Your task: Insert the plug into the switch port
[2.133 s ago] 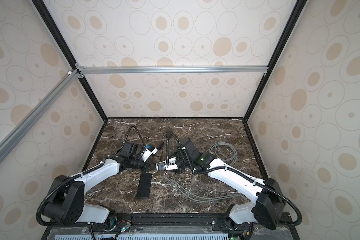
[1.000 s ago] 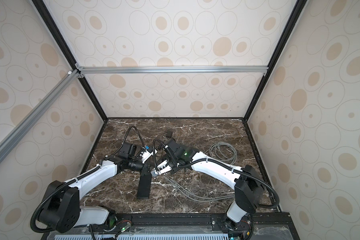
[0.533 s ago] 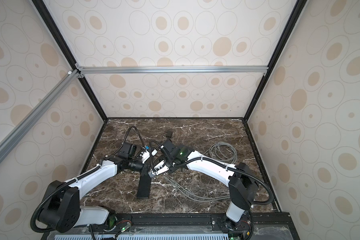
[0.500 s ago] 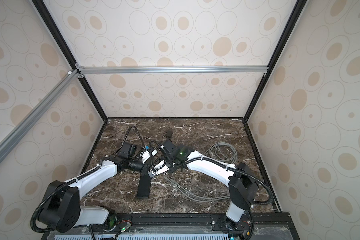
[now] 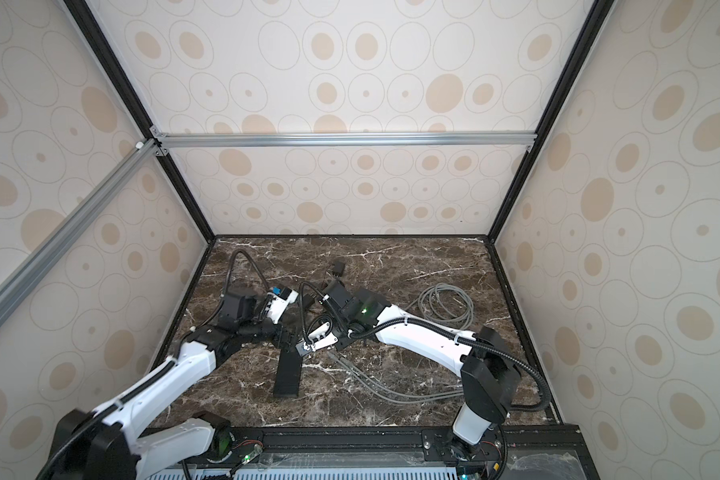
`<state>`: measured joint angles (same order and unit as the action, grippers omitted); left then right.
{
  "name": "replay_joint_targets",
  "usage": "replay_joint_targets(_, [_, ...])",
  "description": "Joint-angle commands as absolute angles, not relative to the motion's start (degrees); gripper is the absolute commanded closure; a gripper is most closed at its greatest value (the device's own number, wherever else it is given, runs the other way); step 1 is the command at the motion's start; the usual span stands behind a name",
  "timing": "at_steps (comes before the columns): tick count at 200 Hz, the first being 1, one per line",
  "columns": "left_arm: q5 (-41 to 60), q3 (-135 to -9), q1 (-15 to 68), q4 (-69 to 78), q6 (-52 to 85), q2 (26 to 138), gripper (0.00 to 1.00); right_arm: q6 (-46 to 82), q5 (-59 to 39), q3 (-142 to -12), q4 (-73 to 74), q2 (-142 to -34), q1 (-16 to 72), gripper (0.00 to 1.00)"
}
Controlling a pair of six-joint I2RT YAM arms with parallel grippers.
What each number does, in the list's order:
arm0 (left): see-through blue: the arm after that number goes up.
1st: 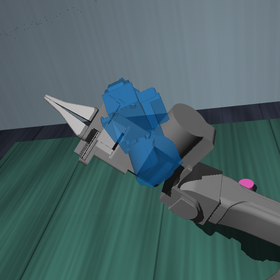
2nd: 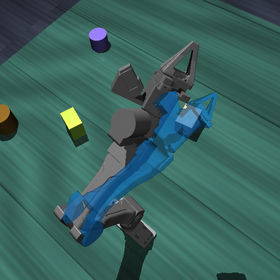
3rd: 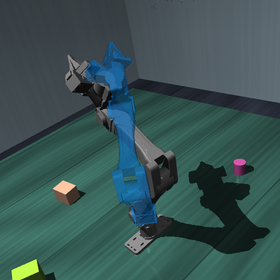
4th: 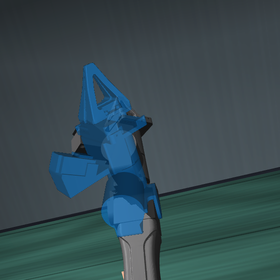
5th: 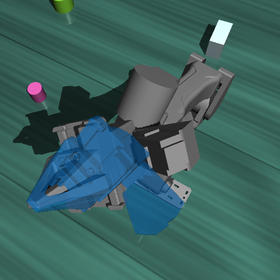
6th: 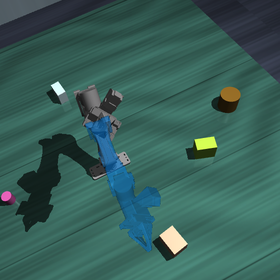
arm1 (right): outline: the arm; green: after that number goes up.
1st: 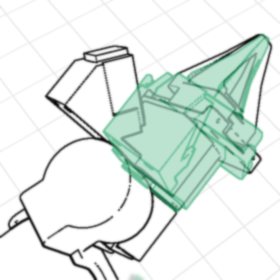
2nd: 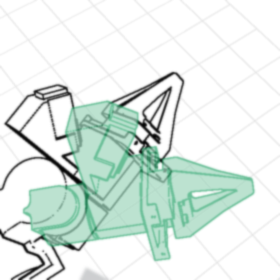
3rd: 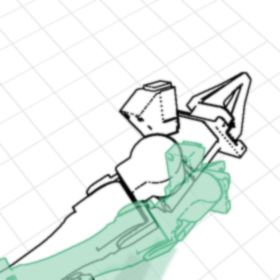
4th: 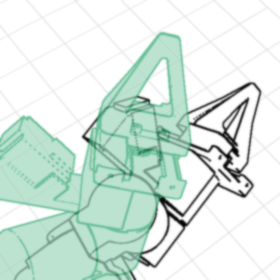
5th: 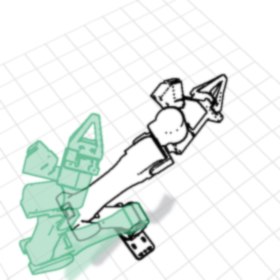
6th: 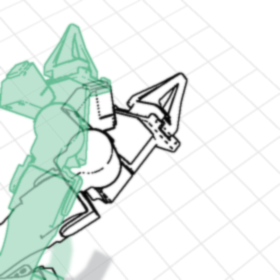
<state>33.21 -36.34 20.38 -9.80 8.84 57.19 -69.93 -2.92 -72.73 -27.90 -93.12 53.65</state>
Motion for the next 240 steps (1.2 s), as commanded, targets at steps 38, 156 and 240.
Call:
replay_joint_targets(38, [6.42,-31.73,20.48,-19.62,37.99,41.49,0.03,-52.42,-3.86,-61.07,-17.81,-84.96,53.72,1.0])
replay_joint_targets(156, [2.78,-30.76,30.77,-29.61,47.73,59.59,0.02,-45.26,-4.18,-47.32,-4.93,-77.25,53.7,1.0])
replay_joint_targets(240, [-2.64,-33.86,37.88,-27.57,43.28,69.95,0.18,-45.61,-2.39,-46.33,-4.09,-77.88,53.72,1.0])
